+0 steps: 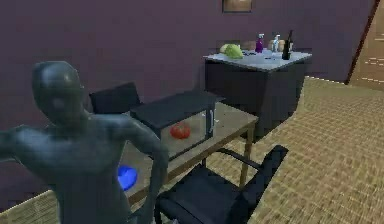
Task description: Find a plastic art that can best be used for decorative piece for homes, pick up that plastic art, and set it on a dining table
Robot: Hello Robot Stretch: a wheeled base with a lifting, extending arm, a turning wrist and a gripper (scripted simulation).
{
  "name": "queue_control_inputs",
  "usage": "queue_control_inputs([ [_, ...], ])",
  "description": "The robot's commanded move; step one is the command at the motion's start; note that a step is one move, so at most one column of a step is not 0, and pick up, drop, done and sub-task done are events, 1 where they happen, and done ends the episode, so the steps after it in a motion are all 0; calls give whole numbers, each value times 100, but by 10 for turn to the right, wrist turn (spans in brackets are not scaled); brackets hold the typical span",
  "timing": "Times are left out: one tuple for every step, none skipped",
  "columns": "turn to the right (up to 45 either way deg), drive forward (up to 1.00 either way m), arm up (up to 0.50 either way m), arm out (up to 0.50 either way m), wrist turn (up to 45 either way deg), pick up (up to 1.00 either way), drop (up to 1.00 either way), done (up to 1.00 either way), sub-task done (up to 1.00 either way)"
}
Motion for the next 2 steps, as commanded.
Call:
queue_control_inputs([
  [450, 0, 0, 0, 0, 0, 0, 0, 0],
  [420, 0, 0, 0, 0, 0, 0, 0, 0],
])
